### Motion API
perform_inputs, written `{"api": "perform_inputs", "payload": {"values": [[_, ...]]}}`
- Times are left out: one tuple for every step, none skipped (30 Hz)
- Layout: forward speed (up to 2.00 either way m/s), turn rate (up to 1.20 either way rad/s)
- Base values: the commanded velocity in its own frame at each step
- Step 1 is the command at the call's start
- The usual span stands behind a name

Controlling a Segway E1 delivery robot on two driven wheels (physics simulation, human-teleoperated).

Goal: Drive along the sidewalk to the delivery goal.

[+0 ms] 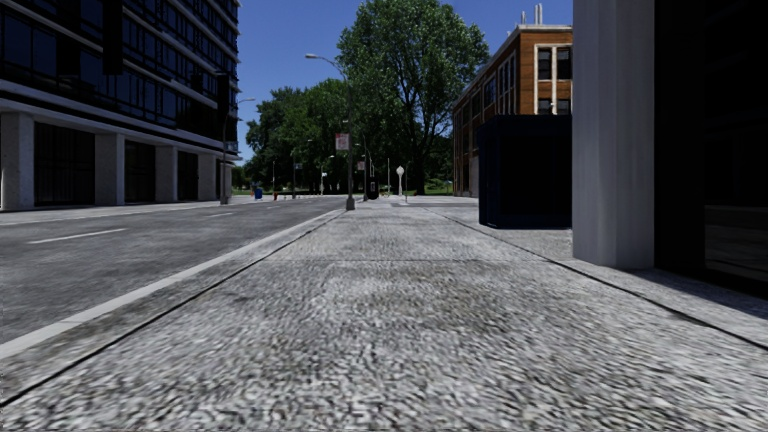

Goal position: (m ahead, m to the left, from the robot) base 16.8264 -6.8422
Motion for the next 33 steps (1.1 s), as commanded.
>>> {"api": "perform_inputs", "payload": {"values": [[2.00, 0.00], [2.00, 0.00], [2.00, 0.00], [2.00, 0.00], [2.00, 0.00], [2.00, 0.00], [2.00, 0.00], [2.00, 0.00], [2.00, 0.00], [2.00, 0.00], [2.00, 0.00], [2.00, 0.00], [2.00, 0.00], [2.00, 0.00], [2.00, 0.00], [2.00, 0.00], [2.00, 0.00], [2.00, 0.00], [2.00, 0.00], [2.00, 0.00], [2.00, 0.00], [2.00, 0.00], [2.00, 0.00], [2.00, 0.00], [2.00, 0.00], [2.00, 0.00], [2.00, 0.00], [2.00, 0.00], [2.00, 0.00], [2.00, 0.00], [2.00, 0.00], [2.00, 0.00], [2.00, 0.00]]}}
